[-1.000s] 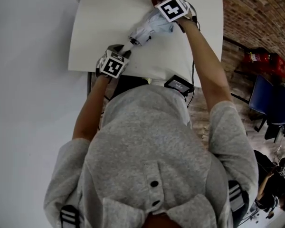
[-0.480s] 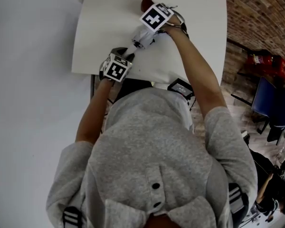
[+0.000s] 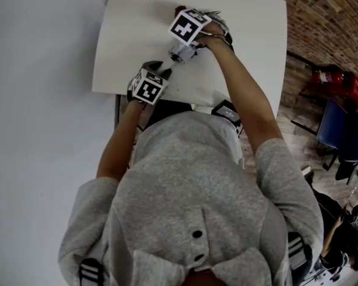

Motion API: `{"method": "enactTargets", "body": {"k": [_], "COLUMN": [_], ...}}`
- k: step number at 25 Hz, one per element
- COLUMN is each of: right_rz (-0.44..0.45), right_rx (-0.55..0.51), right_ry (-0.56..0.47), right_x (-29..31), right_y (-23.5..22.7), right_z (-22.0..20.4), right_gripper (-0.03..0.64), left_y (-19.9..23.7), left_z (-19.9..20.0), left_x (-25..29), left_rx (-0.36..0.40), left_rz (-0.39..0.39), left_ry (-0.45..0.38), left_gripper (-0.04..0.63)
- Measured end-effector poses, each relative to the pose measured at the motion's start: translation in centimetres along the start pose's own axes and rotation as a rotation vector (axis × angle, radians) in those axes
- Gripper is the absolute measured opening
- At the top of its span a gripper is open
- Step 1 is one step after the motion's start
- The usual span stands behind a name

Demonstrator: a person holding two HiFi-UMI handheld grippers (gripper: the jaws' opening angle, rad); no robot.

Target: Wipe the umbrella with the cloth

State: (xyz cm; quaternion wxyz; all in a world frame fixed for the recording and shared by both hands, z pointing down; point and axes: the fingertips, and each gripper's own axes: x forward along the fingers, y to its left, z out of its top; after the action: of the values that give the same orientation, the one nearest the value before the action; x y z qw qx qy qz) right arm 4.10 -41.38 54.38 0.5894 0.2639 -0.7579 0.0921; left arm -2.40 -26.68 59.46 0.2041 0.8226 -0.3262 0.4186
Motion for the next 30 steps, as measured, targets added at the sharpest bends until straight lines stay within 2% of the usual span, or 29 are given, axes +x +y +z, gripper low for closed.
{"method": "enactTargets", "body": {"k": [7,9,13,17,21,30], "right_rz": [-0.013,0.007,0.188,0.270,0.445,0.718], "right_rx": [-0.080,-0.090,0.013,0.055,0.148,0.276], "right_ry": [0.022,0.021,-0.026,-0.094,-0.179,-0.211], "right_x": [0.4,0.6,0.5,0.6,-0.5,-3.4], "right_y": [2.0,3.2,7.8,10.5,13.4,14.9], "right_z": [0.6,0.9,1.7,2.9,4.1,0.5], "right_gripper": [0.095,0.095,0.094,0.094,0.094,0.094], "left_y": [0.2,0.1,-0.1,0.0,0.4,0.2], "left_z": [0.2,0.1,0.1,0.3,0.1,0.4], "left_x": [0.2,0.2,0.0,0.1,0.1,-0.2], "left_rx": [0.001,0.001,0.002,0.002,0.000,0.002], "left_rz": [-0.002,-0.002,-0.003,-0.009,0.002,-0.006], "left_ry": [-0.009,-0.012,-0.012,-0.021,-0.029,-0.033], "left_gripper": [0.156,0.156,0.156,0.155,0.155,0.156]}}
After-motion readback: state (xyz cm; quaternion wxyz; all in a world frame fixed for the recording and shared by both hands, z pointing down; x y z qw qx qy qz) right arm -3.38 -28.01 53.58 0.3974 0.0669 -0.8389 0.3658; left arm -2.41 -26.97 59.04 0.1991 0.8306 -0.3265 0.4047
